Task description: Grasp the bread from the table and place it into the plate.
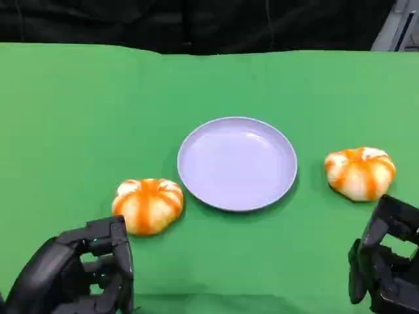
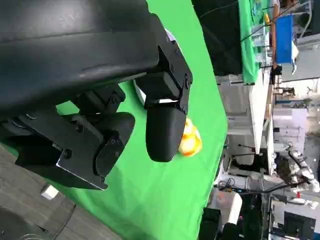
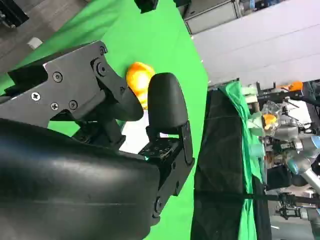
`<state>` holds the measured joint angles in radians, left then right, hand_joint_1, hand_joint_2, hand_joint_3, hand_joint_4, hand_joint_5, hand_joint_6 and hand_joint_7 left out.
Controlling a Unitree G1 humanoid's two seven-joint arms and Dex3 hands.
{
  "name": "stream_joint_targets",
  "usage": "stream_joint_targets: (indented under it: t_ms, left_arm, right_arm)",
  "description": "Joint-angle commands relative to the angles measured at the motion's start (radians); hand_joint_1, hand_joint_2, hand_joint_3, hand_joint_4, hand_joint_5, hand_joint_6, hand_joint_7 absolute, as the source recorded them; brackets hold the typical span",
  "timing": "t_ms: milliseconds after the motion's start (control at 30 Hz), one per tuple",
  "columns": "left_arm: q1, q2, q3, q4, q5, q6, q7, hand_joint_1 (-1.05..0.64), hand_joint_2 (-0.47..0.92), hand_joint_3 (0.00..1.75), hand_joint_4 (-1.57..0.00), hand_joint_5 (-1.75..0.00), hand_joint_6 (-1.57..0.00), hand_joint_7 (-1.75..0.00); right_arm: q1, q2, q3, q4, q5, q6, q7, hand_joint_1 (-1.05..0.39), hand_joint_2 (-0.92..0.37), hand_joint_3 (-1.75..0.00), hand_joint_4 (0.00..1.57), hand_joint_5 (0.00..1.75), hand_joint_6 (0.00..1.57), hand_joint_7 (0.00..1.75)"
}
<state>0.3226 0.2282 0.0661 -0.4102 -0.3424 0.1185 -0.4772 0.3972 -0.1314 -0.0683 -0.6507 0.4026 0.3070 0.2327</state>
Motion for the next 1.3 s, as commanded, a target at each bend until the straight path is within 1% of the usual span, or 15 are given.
stream_joint_targets:
  t_ms: [33,133,433,500,533,567,600,633,667,700,733,833,967,1200,1300]
  left_arm:
    - [-0.003,0.017,0.001,0.010,0.005,-0.009,-0.004,0.12,0.60,1.28,-0.91,-1.75,-0.74,-1.71]
    - [-0.003,0.017,0.001,0.013,0.001,-0.012,-0.008,0.12,0.61,1.28,-0.91,-1.75,-0.74,-1.71]
    - [-0.004,0.016,0.000,0.014,0.000,-0.009,-0.008,0.12,0.61,1.26,-0.90,-1.75,-0.74,-1.70]
    - [0.001,0.017,0.001,0.014,0.040,-0.045,0.007,0.11,0.60,1.24,-0.86,-1.72,-0.76,-1.59]
    - [0.003,0.015,0.001,0.015,0.054,-0.060,0.013,0.08,0.60,1.16,-0.81,-1.62,-0.75,-1.40]
    - [0.002,0.017,-0.002,0.027,0.106,-0.129,0.020,0.03,0.60,1.09,-0.75,-1.50,-0.72,-1.26]
    - [0.001,0.021,-0.007,0.040,0.177,-0.203,0.039,-0.04,0.67,0.88,-0.69,-1.24,-0.71,-0.98]
    - [0.000,0.033,-0.015,0.047,0.302,-0.284,0.090,-0.16,0.77,0.60,-0.60,-0.93,-0.70,-0.65]
    - [0.000,0.039,-0.019,0.054,0.391,-0.341,0.127,-0.37,0.86,0.38,-0.49,-0.51,-0.65,-0.30]
    - [0.000,0.040,-0.022,0.060,0.445,-0.373,0.153,-0.44,0.89,0.30,-0.46,-0.35,-0.63,-0.17]
    - [0.000,0.039,-0.024,0.067,0.475,-0.393,0.169,-0.49,0.91,0.26,-0.45,-0.25,-0.62,-0.09]
    - [-0.036,0.037,-0.036,0.052,0.792,-0.454,0.348,-0.72,0.92,0.23,-0.30,-0.10,-0.53,-0.02]
    - [-0.102,0.057,-0.060,0.068,1.016,-0.472,0.467,-0.83,0.92,0.23,-0.24,-0.05,-0.50,0.00]
    - [-0.200,0.098,-0.107,0.102,1.197,-0.422,0.500,-0.90,0.92,0.27,-0.23,-0.04,-0.47,0.00]
    - [-0.280,0.106,-0.152,0.173,1.272,-0.363,0.487,-0.92,0.92,0.23,-0.22,-0.03,-0.46,0.00]
  right_arm:
    - [0.001,-0.012,-0.007,-0.012,0.005,0.002,-0.002,-0.01,-0.62,-1.27,0.95,1.75,0.63,1.75]
    - [0.001,-0.004,-0.007,-0.005,0.012,-0.010,0.003,0.00,-0.63,-1.27,0.95,1.75,0.63,1.75]
    - [0.002,-0.014,-0.008,-0.017,0.008,0.007,-0.004,-0.01,-0.63,-1.26,0.95,1.75,0.63,1.75]
    - [0.002,-0.013,-0.006,-0.018,0.009,0.009,-0.004,-0.01,-0.63,-1.26,0.95,1.75,0.63,1.75]
    - [0.002,-0.012,-0.005,-0.018,0.009,0.008,-0.004,0.00,-0.64,-1.26,0.95,1.75,0.63,1.75]
    - [0.002,-0.012,-0.004,-0.016,0.009,0.003,0.000,0.00,-0.64,-1.26,0.95,1.75,0.63,1.75]
    - [0.002,-0.012,-0.003,-0.014,0.006,-0.001,0.001,0.00,-0.64,-1.26,0.95,1.75,0.63,1.75]
    - [0.002,-0.014,-0.002,-0.017,0.002,0.002,-0.002,-0.01,-0.64,-1.25,0.95,1.75,0.63,1.75]
    - [0.002,-0.015,0.000,-0.018,-0.001,0.004,-0.004,-0.01,-0.64,-1.25,0.94,1.75,0.63,1.75]
    - [0.003,-0.015,0.000,-0.020,-0.003,0.007,-0.006,-0.02,-0.64,-1.24,0.94,1.75,0.63,1.75]
    - [0.003,-0.016,0.000,-0.021,-0.004,0.008,-0.006,-0.02,-0.64,-1.24,0.94,1.75,0.63,1.75]
    - [0.000,-0.016,0.002,-0.021,-0.008,0.011,-0.010,-0.02,-0.64,-1.24,0.94,1.75,0.63,1.75]
    - [-0.003,-0.009,0.005,-0.015,-0.012,0.007,-0.017,-0.01,-0.64,-1.22,0.94,1.75,0.63,1.75]
    - [-0.007,-0.012,0.001,-0.007,-0.011,0.005,-0.013,-0.02,-0.64,-1.22,0.94,1.75,0.63,1.75]
    - [-0.008,-0.011,0.000,-0.004,-0.008,-0.002,-0.007,-0.01,-0.64,-1.21,0.94,1.75,0.63,1.75]
